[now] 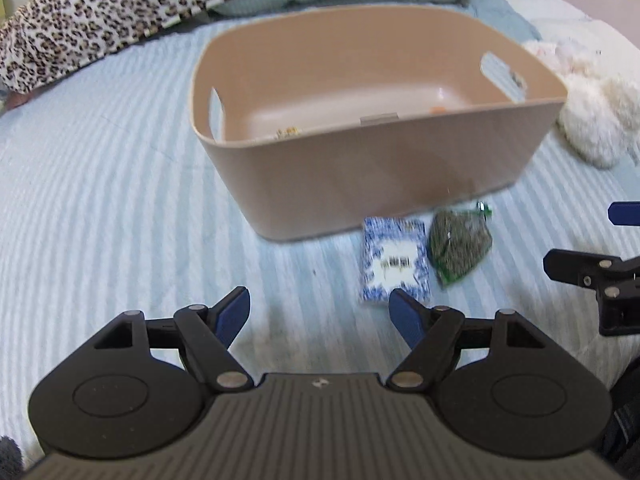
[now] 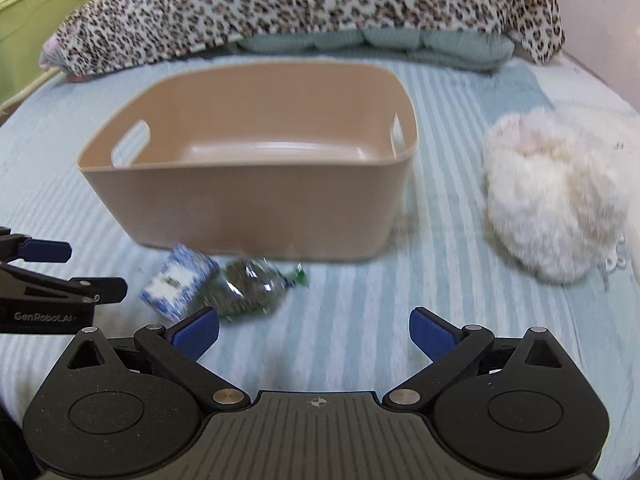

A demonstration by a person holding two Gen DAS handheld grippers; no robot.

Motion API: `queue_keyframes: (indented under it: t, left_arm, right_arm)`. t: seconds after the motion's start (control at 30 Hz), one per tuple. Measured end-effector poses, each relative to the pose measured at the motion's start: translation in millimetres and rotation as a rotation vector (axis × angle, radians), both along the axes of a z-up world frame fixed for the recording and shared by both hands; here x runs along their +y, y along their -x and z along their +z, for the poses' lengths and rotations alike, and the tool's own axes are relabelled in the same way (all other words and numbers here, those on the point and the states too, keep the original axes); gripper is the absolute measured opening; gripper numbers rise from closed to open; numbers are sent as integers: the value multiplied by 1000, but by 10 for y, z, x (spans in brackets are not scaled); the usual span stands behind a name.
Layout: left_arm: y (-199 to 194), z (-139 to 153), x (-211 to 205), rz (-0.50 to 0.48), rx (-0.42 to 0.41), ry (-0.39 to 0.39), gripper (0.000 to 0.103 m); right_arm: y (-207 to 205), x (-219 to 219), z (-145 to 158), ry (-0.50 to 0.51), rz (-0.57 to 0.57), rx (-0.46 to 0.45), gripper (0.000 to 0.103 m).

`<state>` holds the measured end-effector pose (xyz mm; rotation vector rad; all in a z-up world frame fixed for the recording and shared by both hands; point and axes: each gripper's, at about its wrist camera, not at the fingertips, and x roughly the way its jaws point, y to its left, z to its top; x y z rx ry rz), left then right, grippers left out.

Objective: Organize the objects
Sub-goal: 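Grasp the blue-and-white box with the left tool while the right tool grasps the green tea bag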

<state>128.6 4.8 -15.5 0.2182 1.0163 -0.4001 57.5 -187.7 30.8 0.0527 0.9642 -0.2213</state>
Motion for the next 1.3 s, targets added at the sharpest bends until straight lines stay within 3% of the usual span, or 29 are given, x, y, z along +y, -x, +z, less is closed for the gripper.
queue_keyframes:
  t: [0.37,0.83,1.1,1.3]
  left_arm:
    - [-28,-254,-141,-69,96,25,77]
    - [-154,-373,-282,-112,102,69,81]
    - [-208,-358,-254,-69,127,114,81]
    - [-200,-352,-285,-53,126,104,82]
  right_arm:
    - [2,-105,-279,-29,-36,68,103]
    - [-150,-122,-512,-38,-21,146,103]
    - [-138,-131,-518,-34,-27,151,103]
    - [-120,-191,-499,-46,-52,138,103]
